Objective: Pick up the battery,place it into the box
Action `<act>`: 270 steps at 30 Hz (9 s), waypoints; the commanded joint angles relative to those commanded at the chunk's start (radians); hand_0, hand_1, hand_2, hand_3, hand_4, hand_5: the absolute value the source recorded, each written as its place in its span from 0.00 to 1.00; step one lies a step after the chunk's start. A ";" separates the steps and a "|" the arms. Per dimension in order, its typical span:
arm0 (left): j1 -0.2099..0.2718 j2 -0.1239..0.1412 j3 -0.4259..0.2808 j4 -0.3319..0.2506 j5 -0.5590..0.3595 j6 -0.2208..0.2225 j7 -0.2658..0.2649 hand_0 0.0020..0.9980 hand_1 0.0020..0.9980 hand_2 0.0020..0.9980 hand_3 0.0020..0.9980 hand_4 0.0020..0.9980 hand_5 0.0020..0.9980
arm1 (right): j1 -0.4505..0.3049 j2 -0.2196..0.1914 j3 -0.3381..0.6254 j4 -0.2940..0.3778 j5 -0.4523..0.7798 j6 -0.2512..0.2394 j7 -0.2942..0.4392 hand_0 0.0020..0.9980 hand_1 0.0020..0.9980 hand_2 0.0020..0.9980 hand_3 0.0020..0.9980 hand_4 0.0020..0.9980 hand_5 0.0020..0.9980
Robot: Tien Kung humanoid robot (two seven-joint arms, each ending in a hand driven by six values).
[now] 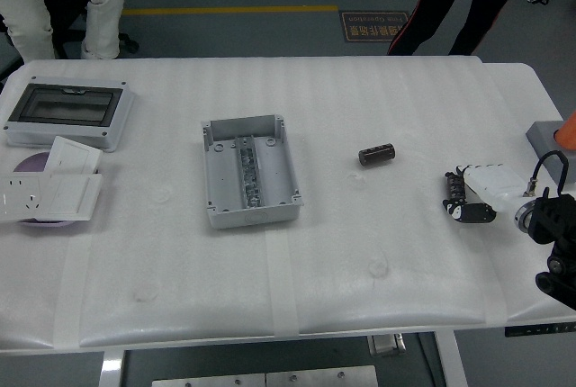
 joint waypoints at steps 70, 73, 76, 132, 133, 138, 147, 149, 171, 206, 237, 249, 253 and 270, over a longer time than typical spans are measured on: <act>-0.014 0.005 0.014 0.001 -0.011 0.001 -0.013 0.55 0.61 0.51 0.51 0.12 0.00 | 0.146 -0.080 -0.141 0.025 -0.065 0.043 0.090 0.80 0.73 0.97 1.00 0.85 0.52; -0.014 0.006 0.012 0.000 -0.010 0.001 -0.013 0.55 0.61 0.51 0.51 0.12 0.00 | 0.151 -0.079 -0.153 0.018 -0.071 0.036 0.097 0.80 0.73 0.97 1.00 0.85 0.52; -0.013 0.007 0.012 0.000 -0.009 0.000 -0.013 0.55 0.61 0.51 0.51 0.12 0.00 | 0.158 -0.079 -0.167 0.009 -0.074 0.033 0.104 0.73 0.68 0.83 0.98 0.64 0.37; 0.015 -0.008 -0.021 -0.002 0.011 0.002 0.008 0.55 0.60 0.50 0.50 0.10 0.00 | 0.025 0.328 0.242 0.266 0.190 -0.089 0.075 0.71 0.65 0.78 0.83 0.45 0.27; 0.016 -0.009 -0.023 -0.002 0.010 0.003 0.010 0.55 0.60 0.50 0.50 0.10 0.00 | 0.027 0.347 0.233 0.258 0.193 -0.092 0.071 0.71 0.65 0.78 0.83 0.45 0.27; 0.021 -0.013 -0.030 -0.003 0.007 0.002 0.015 0.55 0.60 0.50 0.50 0.10 0.00 | 0.040 0.426 0.181 0.235 0.212 -0.097 0.069 0.76 0.66 0.79 0.83 0.47 0.29; 0.023 -0.013 -0.039 -0.002 0.006 0.000 0.022 0.54 0.60 0.50 0.50 0.09 0.00 | 0.072 0.468 0.122 0.191 0.240 -0.091 0.073 0.75 0.64 0.79 0.86 0.49 0.31; 0.023 -0.014 -0.039 -0.002 0.005 -0.001 0.022 0.54 0.60 0.50 0.50 0.09 0.00 | 0.074 0.472 0.115 0.182 0.242 -0.088 0.074 0.75 0.64 0.79 0.86 0.49 0.31; 0.012 -0.007 -0.042 -0.001 0.005 -0.024 0.036 0.54 0.59 0.50 0.50 0.07 0.00 | 0.093 0.491 0.075 0.114 0.143 -0.017 0.012 0.88 0.72 0.88 1.00 0.97 0.52; 0.009 -0.010 -0.050 0.001 0.011 -0.013 0.024 0.54 0.58 0.48 0.50 0.05 0.00 | 0.151 0.389 0.143 -0.187 0.081 0.014 -0.118 0.88 0.71 0.86 1.00 0.98 0.57; 0.014 -0.010 -0.020 0.000 -0.017 -0.006 0.006 0.53 0.57 0.48 0.49 0.02 0.00 | 0.114 0.526 0.220 -0.239 -0.027 -0.049 -0.292 0.89 0.70 0.86 1.00 0.98 0.71; 0.016 -0.012 -0.019 0.000 -0.020 -0.004 0.000 0.53 0.57 0.48 0.49 0.02 0.00 | 0.108 0.523 0.200 -0.239 -0.071 -0.065 -0.320 0.89 0.69 0.85 0.99 0.97 0.74; 0.016 -0.013 -0.018 0.000 -0.022 -0.004 -0.001 0.53 0.57 0.48 0.49 0.02 0.00 | 0.103 0.526 0.195 -0.235 -0.088 -0.067 -0.340 0.89 0.69 0.85 0.99 0.97 0.74; 0.010 -0.013 -0.011 0.000 -0.026 -0.001 -0.008 0.53 0.57 0.48 0.49 0.02 0.00 | 0.111 0.555 0.162 -0.270 -0.099 -0.143 -0.388 0.86 0.66 0.76 0.89 0.89 0.74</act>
